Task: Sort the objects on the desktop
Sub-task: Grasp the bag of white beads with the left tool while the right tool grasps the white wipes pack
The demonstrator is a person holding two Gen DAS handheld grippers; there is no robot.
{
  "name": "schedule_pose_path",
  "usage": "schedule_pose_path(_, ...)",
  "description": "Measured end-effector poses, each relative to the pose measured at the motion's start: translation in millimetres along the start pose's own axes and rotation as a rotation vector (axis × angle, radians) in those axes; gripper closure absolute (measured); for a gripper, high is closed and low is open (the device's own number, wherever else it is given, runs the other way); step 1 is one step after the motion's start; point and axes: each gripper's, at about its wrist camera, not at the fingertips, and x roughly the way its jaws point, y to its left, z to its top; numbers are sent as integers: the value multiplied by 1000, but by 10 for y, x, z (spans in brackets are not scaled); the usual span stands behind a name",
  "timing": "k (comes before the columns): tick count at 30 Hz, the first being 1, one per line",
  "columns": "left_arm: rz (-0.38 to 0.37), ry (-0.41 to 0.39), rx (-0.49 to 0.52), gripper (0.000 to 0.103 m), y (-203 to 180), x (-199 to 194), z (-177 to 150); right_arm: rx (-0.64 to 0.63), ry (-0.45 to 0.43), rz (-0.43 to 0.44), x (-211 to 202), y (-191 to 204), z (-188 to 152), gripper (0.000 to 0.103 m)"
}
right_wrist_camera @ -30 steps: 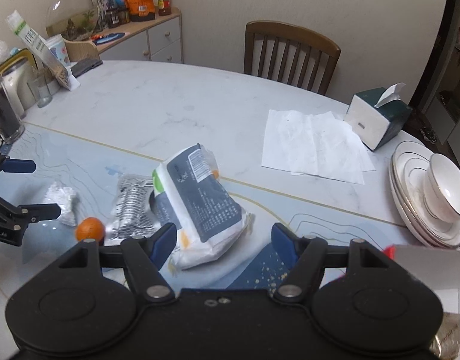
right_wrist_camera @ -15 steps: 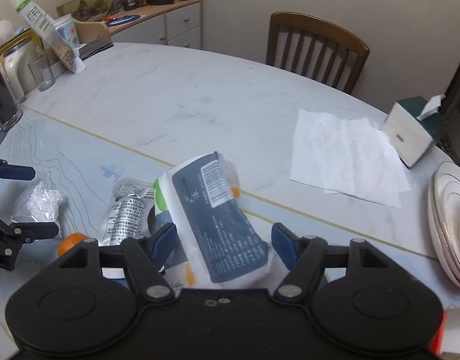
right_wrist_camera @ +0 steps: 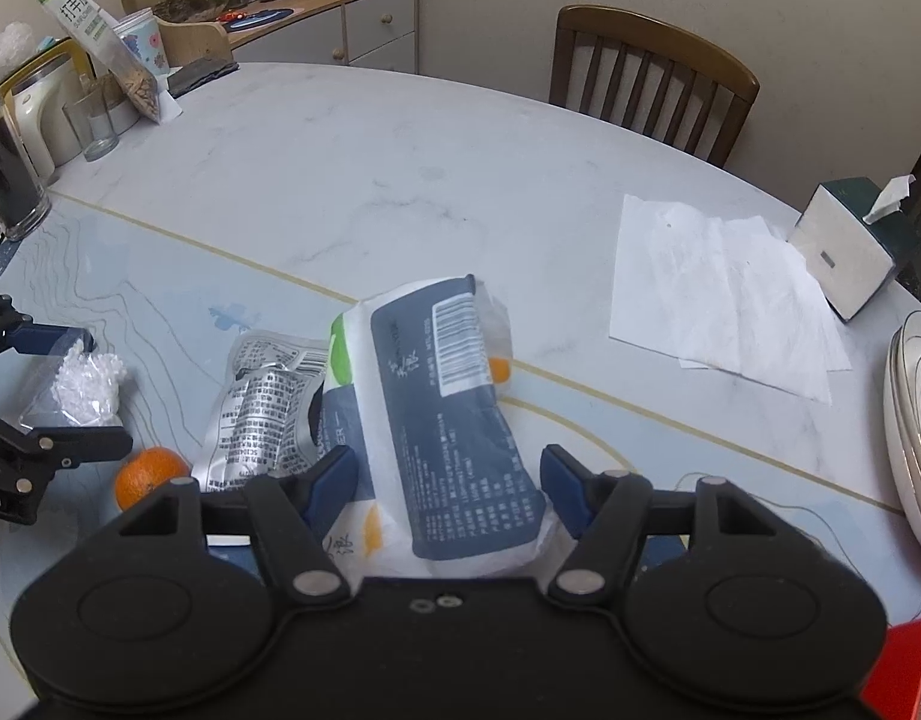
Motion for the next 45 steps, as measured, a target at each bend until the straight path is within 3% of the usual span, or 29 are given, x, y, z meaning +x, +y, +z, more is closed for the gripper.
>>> schedule_pose_path(3, 8, -2, 4, 37, -19, -9, 0, 11, -1, -2, -19, -6, -15, 50)
schedule_pose_path(8, 18, 3, 8, 41, -24, -7, 3, 31, -8, -11, -71, -22, -48, 64)
schedule_pose_path(12, 12, 9, 3, 58, -26, -16, 25, 43, -14, -22, -122, -9, -65, 73)
schedule_pose_path(21, 14, 25, -10, 67, -15, -55, 23, 47, -25, -43, -269, 61, -125, 84)
schedule_pose_path(45, -55, -6, -48, 69, -272, -560, 4, 130, -92, -39, -1008, 82, -521, 88)
